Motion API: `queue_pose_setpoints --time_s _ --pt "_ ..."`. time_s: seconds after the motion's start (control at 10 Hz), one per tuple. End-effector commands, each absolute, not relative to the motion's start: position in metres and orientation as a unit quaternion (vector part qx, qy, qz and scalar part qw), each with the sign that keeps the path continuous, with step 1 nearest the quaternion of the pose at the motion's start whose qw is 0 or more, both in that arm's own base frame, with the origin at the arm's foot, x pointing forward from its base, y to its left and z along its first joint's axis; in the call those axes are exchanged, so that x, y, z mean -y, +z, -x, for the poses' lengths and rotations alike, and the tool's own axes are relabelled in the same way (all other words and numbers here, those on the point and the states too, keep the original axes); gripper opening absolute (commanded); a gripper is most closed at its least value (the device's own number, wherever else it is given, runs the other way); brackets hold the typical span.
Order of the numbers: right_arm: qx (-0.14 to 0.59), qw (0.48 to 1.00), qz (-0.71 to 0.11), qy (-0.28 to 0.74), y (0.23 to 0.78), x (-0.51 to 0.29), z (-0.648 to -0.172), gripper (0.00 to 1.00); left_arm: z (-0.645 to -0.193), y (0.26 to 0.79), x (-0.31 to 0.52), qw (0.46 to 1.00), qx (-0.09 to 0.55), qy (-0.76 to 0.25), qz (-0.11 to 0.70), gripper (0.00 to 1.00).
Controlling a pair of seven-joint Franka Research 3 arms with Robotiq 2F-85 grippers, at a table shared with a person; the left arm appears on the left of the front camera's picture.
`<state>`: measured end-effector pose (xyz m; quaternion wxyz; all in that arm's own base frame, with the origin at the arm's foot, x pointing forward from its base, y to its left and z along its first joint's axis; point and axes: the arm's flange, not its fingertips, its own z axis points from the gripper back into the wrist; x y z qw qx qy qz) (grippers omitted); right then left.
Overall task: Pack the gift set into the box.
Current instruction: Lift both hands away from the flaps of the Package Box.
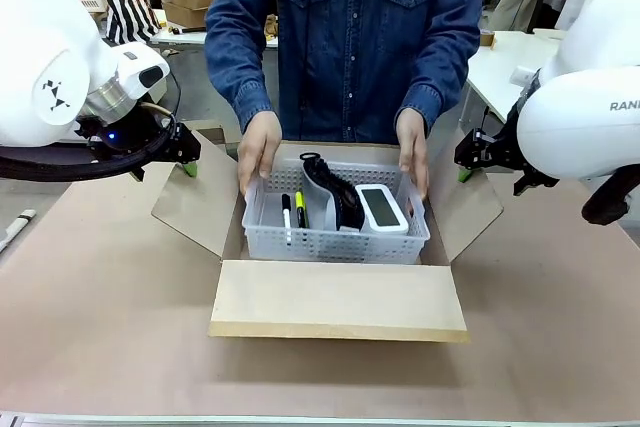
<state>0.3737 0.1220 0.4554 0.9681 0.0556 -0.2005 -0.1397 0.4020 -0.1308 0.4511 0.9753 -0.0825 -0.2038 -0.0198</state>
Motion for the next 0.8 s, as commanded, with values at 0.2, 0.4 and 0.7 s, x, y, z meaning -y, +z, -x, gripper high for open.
queue_pose_setpoints --time_s 0.2,0.4,0.7 --pt "0.201 0.967 -0.048 -0.148 0.459 -0.123 -0.3744 1.0 -0.4017 0.4518 0.1306 0.976 0.202 -0.013 0.077 1.0" --pt "0.201 0.967 -0.048 -0.148 0.459 -0.123 -0.3744 1.0 -0.4017 0.4518 0.1306 0.976 0.202 -0.013 0.077 1.0" --pt "0.201 0.967 -0.048 -0.148 0.459 -0.123 -0.3744 1.0 -0.4017 0.4518 0.1306 0.976 0.202 -0.013 0.077 1.0"
